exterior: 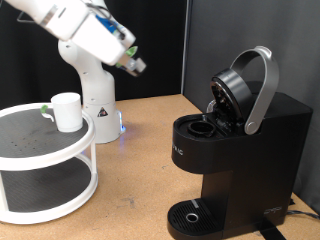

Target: Make a cup of coffee with the keurig machine

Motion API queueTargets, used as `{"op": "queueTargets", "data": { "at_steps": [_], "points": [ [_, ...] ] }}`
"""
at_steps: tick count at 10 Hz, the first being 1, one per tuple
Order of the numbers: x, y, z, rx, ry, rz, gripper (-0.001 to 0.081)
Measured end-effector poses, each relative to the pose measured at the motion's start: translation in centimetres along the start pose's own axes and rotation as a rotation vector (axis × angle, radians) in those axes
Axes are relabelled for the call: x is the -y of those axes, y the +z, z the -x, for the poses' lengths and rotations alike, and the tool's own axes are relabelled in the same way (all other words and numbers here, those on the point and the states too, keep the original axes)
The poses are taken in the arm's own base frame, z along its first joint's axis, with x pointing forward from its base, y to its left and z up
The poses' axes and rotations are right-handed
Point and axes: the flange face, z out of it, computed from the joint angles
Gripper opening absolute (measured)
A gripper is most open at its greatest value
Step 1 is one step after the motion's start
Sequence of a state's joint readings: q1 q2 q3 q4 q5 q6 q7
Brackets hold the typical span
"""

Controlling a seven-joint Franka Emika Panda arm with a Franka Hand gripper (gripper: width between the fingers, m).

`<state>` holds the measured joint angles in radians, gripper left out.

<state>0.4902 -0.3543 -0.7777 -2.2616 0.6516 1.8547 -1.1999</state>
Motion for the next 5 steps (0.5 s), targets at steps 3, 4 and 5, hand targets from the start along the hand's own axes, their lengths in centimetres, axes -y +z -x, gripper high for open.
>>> {"op": "queueTargets", "data": {
  "at_steps": [3, 4, 5],
  "points": [
    [0.7, 2.3, -3.6, 0.025, -0.025, 0.004, 0.0484],
    [1.0, 3.2, -4.6, 0.024, -0.028, 0.019, 0.0484],
    [1.3, 4.0, -5.4, 0.021, -0.030, 0.024, 0.0484]
  ]
}}
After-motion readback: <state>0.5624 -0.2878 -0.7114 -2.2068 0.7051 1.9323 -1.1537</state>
